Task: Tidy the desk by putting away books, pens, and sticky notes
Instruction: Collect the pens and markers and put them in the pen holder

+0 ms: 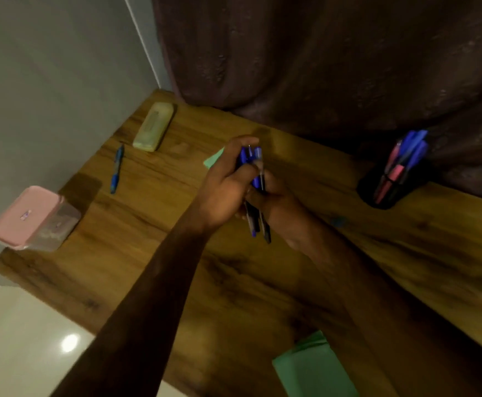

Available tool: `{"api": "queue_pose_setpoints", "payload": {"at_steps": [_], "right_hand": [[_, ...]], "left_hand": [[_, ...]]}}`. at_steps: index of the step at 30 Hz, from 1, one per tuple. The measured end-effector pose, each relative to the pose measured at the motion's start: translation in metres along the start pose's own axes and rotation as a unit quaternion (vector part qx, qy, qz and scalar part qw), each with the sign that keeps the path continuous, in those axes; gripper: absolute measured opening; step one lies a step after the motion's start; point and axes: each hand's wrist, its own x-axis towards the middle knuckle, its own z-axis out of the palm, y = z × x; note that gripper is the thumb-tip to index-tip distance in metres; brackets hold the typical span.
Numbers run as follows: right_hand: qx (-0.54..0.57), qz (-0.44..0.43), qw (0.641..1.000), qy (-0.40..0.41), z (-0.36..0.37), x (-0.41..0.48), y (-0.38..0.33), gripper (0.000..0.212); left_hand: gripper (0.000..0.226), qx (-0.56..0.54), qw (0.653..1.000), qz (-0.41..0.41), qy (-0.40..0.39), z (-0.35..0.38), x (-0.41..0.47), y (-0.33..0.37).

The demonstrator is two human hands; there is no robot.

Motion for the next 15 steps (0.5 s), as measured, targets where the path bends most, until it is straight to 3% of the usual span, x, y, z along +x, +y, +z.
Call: {"api": "queue_pose_setpoints", "payload": {"at_steps": [3, 6, 9, 12, 15], "right_hand": [[0.011, 0.008, 0.998, 0.054, -0.035, -0.022, -0.006, 0.02], [0.028, -0.026, 0.994, 0.104, -0.066, -0.036, -0.014, 0.021], [0.026, -0.07, 0.982, 0.172, -0.105, -0.052, -0.031, 0.026], [-0.035, -0.104, 0.974, 0.198, -0.14, -0.064, -0.042, 0.035], [-0.082, -0.133, 0.964, 0.214, -0.177, -0.071, -0.053, 0.036]], "left_hand": [[0.028, 0.054, 0.998, 0.02, -0.028, 0.042, 0.009, 0.013], [0.046, 0.052, 0.993, 0.077, -0.074, 0.074, 0.014, 0.031], [0.062, 0.023, 0.992, 0.079, -0.097, 0.112, 0.028, 0.053], [0.043, -0.016, 0.986, 0.04, -0.164, 0.144, 0.037, 0.073], [0.031, -0.037, 0.978, 0.057, -0.195, 0.174, 0.051, 0.09]]}}
